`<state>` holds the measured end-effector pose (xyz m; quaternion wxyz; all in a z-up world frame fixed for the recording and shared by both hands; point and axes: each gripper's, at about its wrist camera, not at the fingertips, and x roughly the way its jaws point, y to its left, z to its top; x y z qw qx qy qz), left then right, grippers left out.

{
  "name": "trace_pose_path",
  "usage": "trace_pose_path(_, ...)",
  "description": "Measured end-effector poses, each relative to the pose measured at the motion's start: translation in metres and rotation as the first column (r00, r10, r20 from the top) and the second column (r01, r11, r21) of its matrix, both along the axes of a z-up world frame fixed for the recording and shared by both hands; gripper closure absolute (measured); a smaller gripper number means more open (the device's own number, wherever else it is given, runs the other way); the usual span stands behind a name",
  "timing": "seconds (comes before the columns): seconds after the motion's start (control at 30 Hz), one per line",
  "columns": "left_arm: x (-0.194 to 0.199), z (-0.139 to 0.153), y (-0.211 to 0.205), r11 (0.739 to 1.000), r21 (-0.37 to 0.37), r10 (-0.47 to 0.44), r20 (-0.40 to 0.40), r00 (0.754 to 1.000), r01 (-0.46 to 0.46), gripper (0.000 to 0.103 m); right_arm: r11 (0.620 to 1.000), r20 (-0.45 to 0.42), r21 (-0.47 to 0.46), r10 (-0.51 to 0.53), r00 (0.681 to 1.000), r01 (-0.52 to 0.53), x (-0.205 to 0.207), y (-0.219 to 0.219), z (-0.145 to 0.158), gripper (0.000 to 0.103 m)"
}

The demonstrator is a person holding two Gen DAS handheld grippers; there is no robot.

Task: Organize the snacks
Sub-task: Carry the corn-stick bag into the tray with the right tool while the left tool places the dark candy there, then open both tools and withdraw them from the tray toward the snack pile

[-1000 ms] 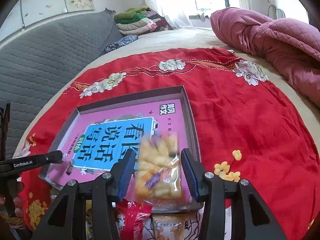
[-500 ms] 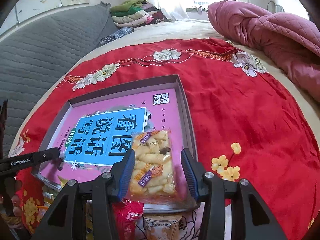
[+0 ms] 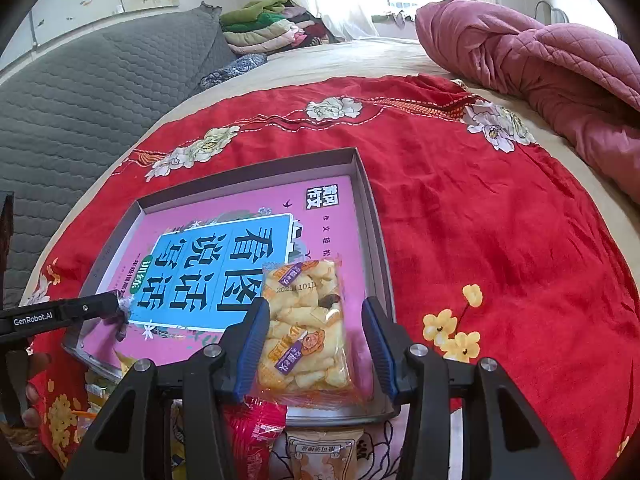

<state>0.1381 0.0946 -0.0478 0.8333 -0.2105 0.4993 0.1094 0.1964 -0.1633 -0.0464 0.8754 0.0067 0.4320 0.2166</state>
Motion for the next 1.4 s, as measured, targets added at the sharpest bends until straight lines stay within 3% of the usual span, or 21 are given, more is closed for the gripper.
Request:
trace_pose_path(0.3, -0.006, 0.012, -0.002, 1.0, 0.005, -0.001, 0.014, 1.0, 0.001, 0.045, 0.998, -0.015, 0.059, 0.013, 1.0, -0.013, -0.002, -0.001, 0.005, 0.054)
trace_pose_path(0.83, -0.027, 0.051, -0.015, 0.999, 0.039, -0.02, 0.066, 0.998, 0.017, 0.044, 0.991, 0.042, 0.136, 0.011, 0.999, -0.017, -0.007, -0.01, 0.034, 0.038)
trace_pose_path(1.4, -0.051, 0.064, -0.038, 0.995, 0.08, -0.058, 0.049, 0.997, 0.054, 0.044, 0.989, 0.107, 0.142, 0.029, 0.994, -0.044, -0.029, -0.024, 0.058, 0.034)
